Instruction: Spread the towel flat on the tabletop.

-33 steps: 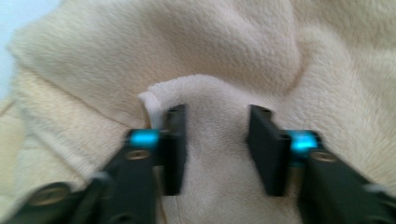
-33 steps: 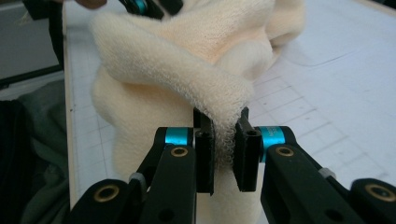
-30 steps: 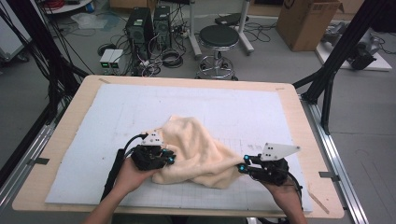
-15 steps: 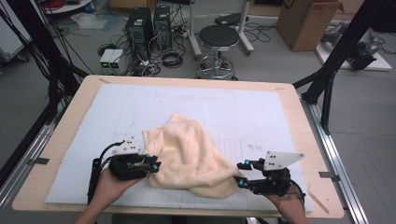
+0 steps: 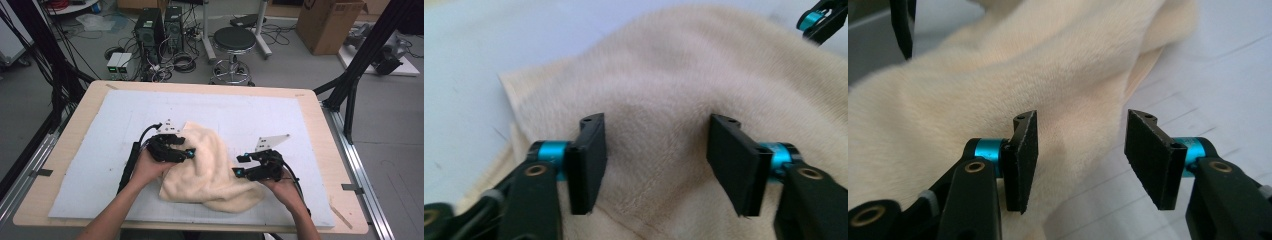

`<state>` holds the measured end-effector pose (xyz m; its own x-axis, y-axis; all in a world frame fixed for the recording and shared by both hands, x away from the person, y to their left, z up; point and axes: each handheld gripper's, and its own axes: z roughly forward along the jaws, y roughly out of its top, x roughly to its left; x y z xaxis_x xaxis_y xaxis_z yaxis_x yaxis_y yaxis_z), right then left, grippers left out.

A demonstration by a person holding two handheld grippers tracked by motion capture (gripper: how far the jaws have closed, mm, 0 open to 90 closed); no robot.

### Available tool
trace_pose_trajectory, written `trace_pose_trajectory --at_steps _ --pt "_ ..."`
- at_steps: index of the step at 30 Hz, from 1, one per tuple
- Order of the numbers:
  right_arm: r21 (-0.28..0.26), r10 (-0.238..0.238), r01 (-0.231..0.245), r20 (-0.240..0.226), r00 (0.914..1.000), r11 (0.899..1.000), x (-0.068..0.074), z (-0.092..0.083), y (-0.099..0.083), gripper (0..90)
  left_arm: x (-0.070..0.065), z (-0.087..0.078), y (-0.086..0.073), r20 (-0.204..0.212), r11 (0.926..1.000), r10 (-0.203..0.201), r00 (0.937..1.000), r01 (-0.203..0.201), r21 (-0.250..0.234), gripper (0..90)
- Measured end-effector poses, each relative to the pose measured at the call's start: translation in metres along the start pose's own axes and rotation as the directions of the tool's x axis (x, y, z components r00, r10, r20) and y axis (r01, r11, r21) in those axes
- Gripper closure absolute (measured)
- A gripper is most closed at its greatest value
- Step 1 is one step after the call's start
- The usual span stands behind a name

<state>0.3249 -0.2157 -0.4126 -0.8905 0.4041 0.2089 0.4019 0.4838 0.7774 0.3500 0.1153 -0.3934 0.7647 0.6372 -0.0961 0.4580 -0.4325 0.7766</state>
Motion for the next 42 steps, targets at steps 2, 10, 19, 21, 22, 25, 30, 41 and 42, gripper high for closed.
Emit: trace_pose_trajectory --at_steps 2,10,19,21,22,25,30,41,42 --pt "0.03 0.027 -0.026 -0.035 0.999 0.999 -0.006 0.01 -0.002 53.8 0.001 0.006 -0.002 -0.005 0.9988 0.002 1.0 -0.002 0.049 56.2" --pt "0.033 0.017 -0.015 -0.072 0.9972 0.999 -0.008 0.015 -0.007 85.2 0.002 -0.002 -0.002 -0.006 0.9994 0.021 0.9998 -0.021 0.029 83.4" --pt "-0.127 -0.01 0.024 0.113 0.9936 0.992 0.0 -0.053 0.011 86.4 0.0 -0.031 0.01 -0.013 0.9936 -0.024 0.9996 0.023 -0.111 84.6" --pt "-0.132 -0.042 0.061 0.145 0.9886 0.989 0.009 -0.06 0.023 86.4 -0.003 -0.036 0.016 -0.028 0.9916 -0.017 0.9995 0.013 -0.129 84.6" --pt "-0.132 -0.042 0.061 0.145 0.9886 0.989 0.009 -0.06 0.023 86.4 -0.004 -0.039 0.019 -0.025 0.9908 -0.013 0.9996 0.009 -0.135 84.6" --pt "-0.105 -0.103 0.118 0.14 0.9848 0.987 0.027 -0.057 0.031 86.3 -0.006 -0.051 0.015 -0.016 0.9928 0.002 0.9999 -0.004 -0.12 84.6" --pt "-0.085 -0.118 0.123 0.064 0.991 0.989 0.044 -0.039 0.018 86.1 -0.013 -0.077 -0.025 0.002 0.9967 0.019 0.9998 -0.019 -0.079 84.7" --pt "0.011 -0.189 0.192 -0.121 0.9745 0.981 0.095 0.005 0.0 74.2 -0.032 -0.103 -0.1 0.056 0.9993 0.001 0.9984 0.001 -0.038 83.4" --pt "-0.01 -0.188 0.188 -0.124 0.9743 0.982 0.094 -0.001 0.008 67.9 -0.03 -0.102 -0.098 0.066 0.9988 -0.009 0.9978 0.012 -0.048 80.0"
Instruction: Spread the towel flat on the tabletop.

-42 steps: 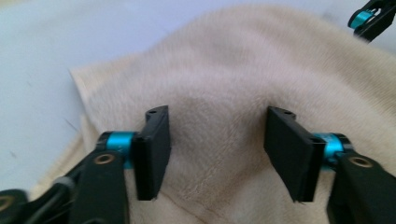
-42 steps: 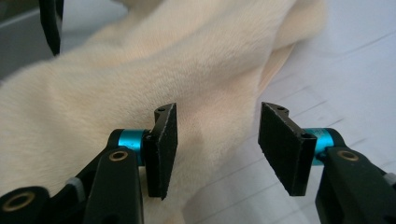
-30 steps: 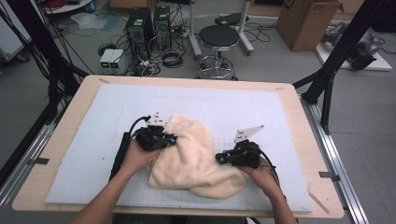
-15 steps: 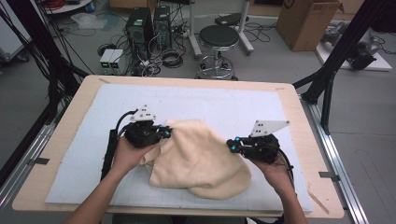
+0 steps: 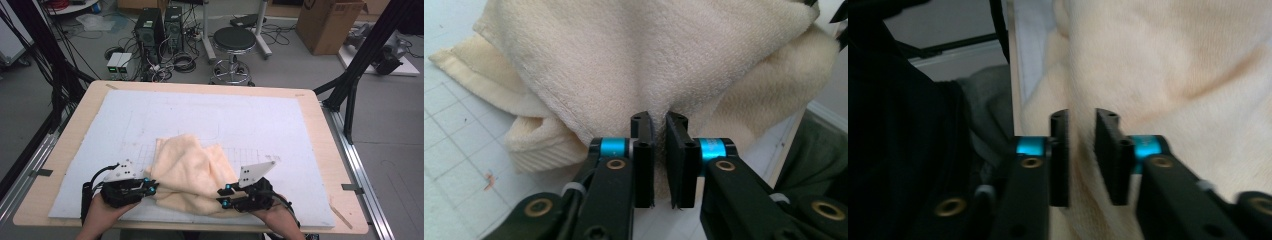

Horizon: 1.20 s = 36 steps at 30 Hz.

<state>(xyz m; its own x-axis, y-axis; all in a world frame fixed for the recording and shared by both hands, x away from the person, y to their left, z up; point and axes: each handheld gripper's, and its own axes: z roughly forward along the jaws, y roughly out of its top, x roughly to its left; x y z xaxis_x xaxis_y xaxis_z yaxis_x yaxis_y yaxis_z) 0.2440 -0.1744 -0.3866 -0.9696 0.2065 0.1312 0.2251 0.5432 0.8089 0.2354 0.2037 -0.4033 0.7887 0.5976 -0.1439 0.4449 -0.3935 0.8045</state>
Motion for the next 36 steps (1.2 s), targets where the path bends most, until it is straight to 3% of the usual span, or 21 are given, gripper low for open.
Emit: trace_pose_trajectory --at_steps 1,2,4,5,6,8,10,11,13,14,15,18,21,24,25,26,28,29,30,33,36 --pt "0.0 0.0 0.0 0.0 1.0 1.0 0.0 0.0 0.0 67.9 0.001 0.001 0.002 0.012 0.9998 -0.008 0.9999 0.009 -0.015 80.0" --pt "-0.034 -0.012 0.014 0.034 0.9994 0.999 -0.005 -0.008 0.009 64.3 0.003 0.001 0.006 0.022 0.9993 -0.013 0.9997 0.014 -0.034 72.0" --pt "-0.049 -0.011 0.013 0.053 0.9986 0.999 -0.01 -0.012 0.013 63.5 0.006 -0.001 0.014 0.019 0.9972 -0.028 0.9994 0.029 -0.069 68.3" --pt "-0.063 -0.009 0.014 0.069 0.9975 0.998 -0.016 -0.015 0.016 63.0 0.008 -0.001 0.019 0.019 0.9957 -0.028 0.9994 0.029 -0.088 65.9" --pt "-0.082 0.0 0.009 0.119 0.9929 0.997 -0.031 -0.019 0.021 61.6 0.011 -0.002 0.024 0.014 0.9943 -0.025 0.9996 0.027 -0.103 61.9" --pt "-0.09 0.01 0.004 0.149 0.9887 0.996 -0.039 -0.02 0.022 60.4 0.017 -0.003 0.033 0.007 0.9917 -0.034 0.9994 0.035 -0.124 60.1" --pt "-0.099 0.051 -0.032 0.193 0.9798 0.995 -0.063 -0.013 0.022 58.8 0.024 -0.003 0.04 -0.007 0.9878 -0.042 0.9991 0.04 -0.151 56.2" --pt "-0.099 0.051 -0.032 0.193 0.9798 0.995 -0.063 -0.013 0.022 58.8 0.027 -0.002 0.043 -0.016 0.986 -0.05 0.9986 0.047 -0.16 56.2" --pt "-0.099 0.072 -0.052 0.215 0.974 0.994 -0.078 -0.006 0.02 58.7 0.033 0.001 0.048 -0.035 0.9811 -0.061 0.9976 0.053 -0.186 52.8" --pt "-0.092 0.118 -0.1 0.219 0.9685 0.991 -0.094 0.005 0.016 58.8 0.039 0.007 0.051 -0.025 0.9752 -0.086 0.996 0.079 -0.207 52.3" --pt "-0.092 0.118 -0.1 0.219 0.9685 0.991 -0.094 0.005 0.016 58.8 0.039 0.007 0.051 -0.025 0.9752 -0.086 0.996 0.079 -0.207 52.2" --pt "-0.007 0.142 -0.145 0.239 0.9606 0.989 -0.115 0.03 0.008 58.5 0.046 0.019 0.052 -0.05 0.9809 -0.097 0.994 0.087 -0.174 49.6" --pt "0.038 0.142 -0.155 0.244 0.9594 0.987 -0.12 0.042 0.004 58.1 0.045 0.034 0.05 -0.046 0.9952 -0.072 0.9963 0.069 -0.069 49.6" --pt "0.106 0.134 -0.166 0.263 0.9556 0.98 -0.124 0.054 -0.001 58.7 0.042 0.046 0.045 -0.04 0.9987 -0.048 0.998 0.049 0.015 53.1" --pt "0.117 0.13 -0.167 0.273 0.9532 0.979 -0.126 0.058 -0.003 64.4 0.041 0.049 0.044 -0.051 0.9985 -0.042 0.9978 0.044 0.033 55.6" --pt "0.117 0.13 -0.167 0.273 0.9532 0.979 -0.126 0.058 -0.003 64.4 0.041 0.051 0.042 -0.05 0.9982 -0.045 0.9978 0.047 0.037 55.6" --pt "0.114 0.12 -0.157 0.28 0.9525 0.981 -0.125 0.058 -0.003 73.3 0.038 0.056 0.04 -0.056 0.9985 -0.04 0.9976 0.042 0.036 61.6" --pt "0.12 0.119 -0.157 0.274 0.9542 0.98 -0.124 0.057 -0.003 84.5 0.037 0.058 0.039 -0.058 0.9985 -0.025 0.998 0.028 0.046 68.9" --pt "0.12 0.119 -0.157 0.274 0.9542 0.98 -0.124 0.057 -0.003 84.5 0.036 0.06 0.039 -0.062 0.9984 -0.018 0.9979 0.021 0.053 68.9" --pt "0.144 0.098 -0.152 0.326 0.9402 0.978 -0.12 0.044 -0.003 86.6 0.033 0.059 0.039 -0.076 0.9989 0.004 0.9971 0.0 0.047 75.2" --pt "0.09 0.121 -0.162 0.355 0.9271 0.983 -0.116 0.02 -0.007 86.7 0.034 0.055 0.039 -0.079 0.9997 -0.006 0.9969 0.007 0.022 76.0"
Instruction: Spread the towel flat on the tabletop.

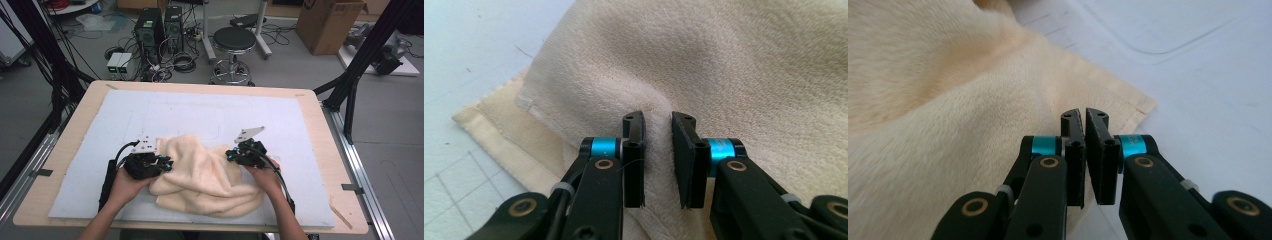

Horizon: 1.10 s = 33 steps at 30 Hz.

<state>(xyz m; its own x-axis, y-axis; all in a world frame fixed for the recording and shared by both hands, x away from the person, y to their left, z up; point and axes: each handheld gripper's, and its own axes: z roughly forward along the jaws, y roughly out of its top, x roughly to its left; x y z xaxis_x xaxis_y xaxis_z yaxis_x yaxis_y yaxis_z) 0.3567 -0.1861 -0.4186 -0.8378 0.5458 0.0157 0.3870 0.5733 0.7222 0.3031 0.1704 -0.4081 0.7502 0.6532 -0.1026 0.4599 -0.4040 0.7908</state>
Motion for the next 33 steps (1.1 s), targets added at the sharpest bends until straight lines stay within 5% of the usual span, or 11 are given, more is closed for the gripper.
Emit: trace_pose_trajectory --at_steps 6,8,11,16,19,22,28,33 --pt "-0.031 0.028 -0.027 0.046 0.9986 0.999 -0.003 -0.041 -0.019 86.6 0.001 -0.006 -0.001 0.006 0.9999 -0.006 1.0 0.006 -0.01 75.9" --pt "-0.007 0.042 -0.042 0.024 0.9988 0.999 -0.001 -0.049 -0.031 85.7 0.003 -0.01 -0.001 0.016 0.9996 -0.018 0.9997 0.018 -0.02 73.9" --pt "0.034 0.042 -0.043 0.031 0.9986 0.998 -0.001 -0.052 -0.044 74.4 0.008 -0.015 0.001 0.007 0.9953 -0.066 0.9978 0.066 -0.07 64.6" --pt "-0.075 0.089 -0.087 0.017 0.9959 0.993 -0.01 -0.055 -0.045 53.1 0.02 -0.023 0.013 -0.026 0.9896 -0.096 0.995 0.093 -0.11 48.3" --pt "-0.07 0.097 -0.095 0.026 0.995 0.993 -0.016 -0.044 -0.043 46.6 0.025 -0.016 0.019 -0.055 0.9927 -0.086 0.9948 0.081 -0.089 44.7" --pt "-0.011 0.106 -0.106 -0.01 0.9944 0.994 -0.017 -0.029 -0.044 43.7 0.03 -0.002 0.017 -0.037 0.9966 -0.082 0.9959 0.082 -0.011 42.6" --pt "0.035 0.063 -0.063 0.002 0.998 0.997 -0.012 -0.018 -0.044 52.9 0.03 0.013 0.014 0.025 0.9965 -0.081 0.9964 0.08 0.024 52.5" --pt "0.038 0.058 -0.058 0.0 0.9983 0.998 -0.01 -0.018 -0.043 70.2 0.028 0.019 0.013 -0.001 0.9965 -0.064 0.998 0.064 0.054 68.9"
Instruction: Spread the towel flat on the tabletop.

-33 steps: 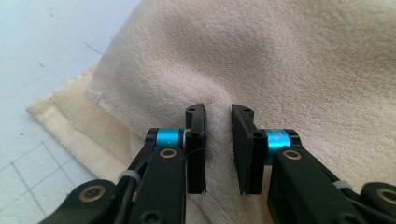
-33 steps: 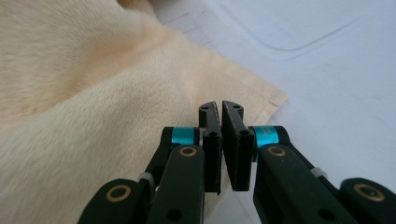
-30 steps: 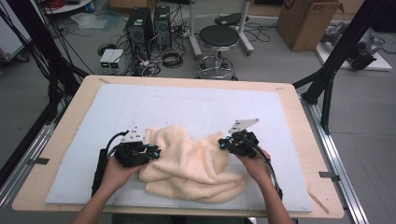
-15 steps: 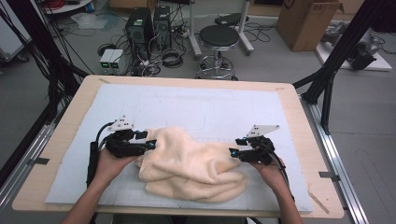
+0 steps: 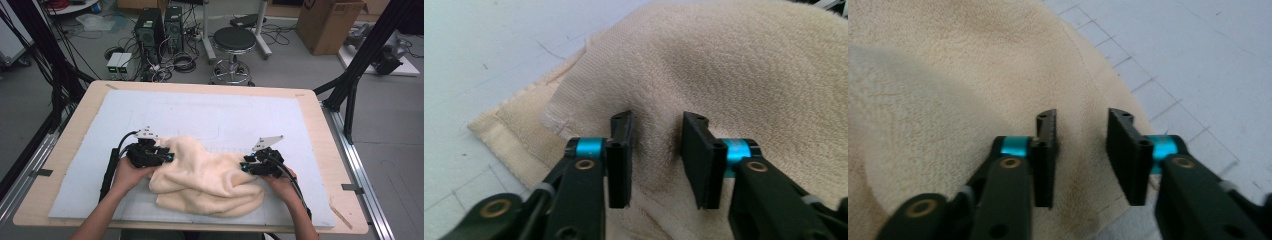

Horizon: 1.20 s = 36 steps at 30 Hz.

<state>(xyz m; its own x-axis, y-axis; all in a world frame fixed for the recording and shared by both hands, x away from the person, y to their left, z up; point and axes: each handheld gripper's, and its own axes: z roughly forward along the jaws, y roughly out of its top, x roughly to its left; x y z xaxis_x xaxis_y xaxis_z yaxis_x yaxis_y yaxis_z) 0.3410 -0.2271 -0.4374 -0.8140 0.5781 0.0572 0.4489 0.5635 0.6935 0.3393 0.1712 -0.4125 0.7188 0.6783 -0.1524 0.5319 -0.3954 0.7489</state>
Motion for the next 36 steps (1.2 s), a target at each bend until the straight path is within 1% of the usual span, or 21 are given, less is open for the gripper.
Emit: trace_pose_trajectory --at_steps 1,3,4,5,8,10,11,13,14,15,16,18,19,21,23,25,27,29,31,34,36 --pt "0.002 -0.001 0.001 -0.002 1.0 1.0 0.0 0.0 0.0 74.2 -0.001 -0.001 0.0 -0.011 1.0 0.009 0.9999 -0.009 -0.005 72.6" --pt "0.005 -0.009 0.009 -0.013 0.9999 1.0 0.0 0.0 0.0 79.0 -0.003 -0.004 0.0 -0.027 0.9995 0.028 0.9992 -0.028 -0.012 79.3" --pt "0.007 -0.019 0.019 -0.012 0.9997 1.0 0.001 -0.001 0.001 80.7 -0.004 -0.005 0.001 -0.035 0.9994 0.027 0.999 -0.028 -0.022 81.6" --pt "0.009 -0.026 0.026 -0.003 0.9996 1.0 0.002 -0.001 0.001 81.6 -0.004 -0.007 0.001 -0.042 0.9991 0.024 0.9988 -0.026 -0.033 82.0" --pt "-0.009 -0.033 0.034 0.011 0.9994 0.999 0.002 -0.006 0.003 82.4 -0.003 -0.013 0.001 -0.047 0.9982 0.04 0.9981 -0.042 -0.044 84.7" --pt "-0.024 -0.031 0.032 0.028 0.9991 0.999 0.001 -0.011 0.003 82.5 -0.003 -0.015 0.001 -0.053 0.9979 0.034 0.998 -0.037 -0.054 85.1" --pt "-0.037 -0.028 0.029 0.033 0.9991 0.999 0.001 -0.015 0.004 82.5 -0.002 -0.017 0.001 -0.058 0.9976 0.035 0.9977 -0.038 -0.058 85.2" --pt "-0.066 -0.024 0.027 0.042 0.9988 0.997 0.001 -0.023 0.007 82.6 -0.002 -0.02 0.001 -0.06 0.9968 0.022 0.998 -0.026 -0.075 85.5" --pt "-0.097 -0.022 0.026 0.044 0.9988 0.995 0.0 -0.031 0.01 82.6 -0.001 -0.022 0.001 -0.06 0.9966 0.027 0.9978 -0.031 -0.076 85.7" --pt "-0.097 -0.022 0.026 0.044 0.9988 0.995 0.0 -0.031 0.01 82.6 -0.001 -0.023 0.001 -0.063 0.9959 0.02 0.9978 -0.025 -0.087 85.7" --pt "-0.106 -0.019 0.024 0.045 0.9988 0.994 0.0 -0.034 0.012 82.6 0.0 -0.025 0.001 -0.065 0.9956 0.024 0.9976 -0.029 -0.089 85.7" --pt "-0.119 -0.02 0.026 0.05 0.9985 0.993 0.0 -0.04 0.014 82.6 0.0 -0.029 0.0 -0.069 0.9943 0.018 0.9974 -0.025 -0.104 86.0" --pt "-0.13 -0.022 0.029 0.051 0.9985 0.991 0.0 -0.043 0.015 82.7 0.001 -0.032 0.0 -0.07 0.9934 0.019 0.9974 -0.027 -0.111 86.0" --pt "-0.152 -0.023 0.03 0.048 0.9986 0.988 0.001 -0.047 0.017 82.7 0.001 -0.036 0.0 -0.071 0.9917 0.008 0.9974 -0.017 -0.127 86.1" --pt "-0.159 -0.03 0.037 0.043 0.9986 0.987 0.003 -0.05 0.019 82.7 0.0 -0.04 0.0 -0.073 0.989 0.003 0.9973 -0.014 -0.148 86.1" --pt "-0.163 -0.042 0.048 0.039 0.9984 0.986 0.006 -0.051 0.021 82.7 -0.002 -0.046 0.0 -0.078 0.9882 0.017 0.9968 -0.029 -0.15 86.1" --pt "-0.162 -0.048 0.051 0.027 0.9985 0.986 0.008 -0.051 0.023 82.7 -0.004 -0.049 0.0 -0.079 0.9877 0.013 0.9968 -0.025 -0.155 86.1" --pt "-0.144 -0.063 0.063 0.001 0.998 0.988 0.012 -0.05 0.024 82.6 -0.007 -0.054 -0.003 -0.083 0.9886 0.036 0.9959 -0.048 -0.143 86.1" --pt "-0.14 -0.072 0.071 -0.005 0.9974 0.988 0.013 -0.05 0.024 82.7 -0.007 -0.058 -0.005 -0.085 0.989 0.044 0.9954 -0.055 -0.137 86.1" --pt "-0.134 -0.078 0.075 -0.02 0.9967 0.988 0.013 -0.049 0.026 82.7 -0.003 -0.058 -0.002 -0.086 0.9877 0.028 0.9959 -0.041 -0.151 86.2" --pt "-0.135 -0.073 0.07 -0.018 0.9972 0.988 0.009 -0.049 0.031 83.3 0.005 -0.055 0.007 -0.106 0.9881 0.022 0.9942 -0.037 -0.149 86.3"
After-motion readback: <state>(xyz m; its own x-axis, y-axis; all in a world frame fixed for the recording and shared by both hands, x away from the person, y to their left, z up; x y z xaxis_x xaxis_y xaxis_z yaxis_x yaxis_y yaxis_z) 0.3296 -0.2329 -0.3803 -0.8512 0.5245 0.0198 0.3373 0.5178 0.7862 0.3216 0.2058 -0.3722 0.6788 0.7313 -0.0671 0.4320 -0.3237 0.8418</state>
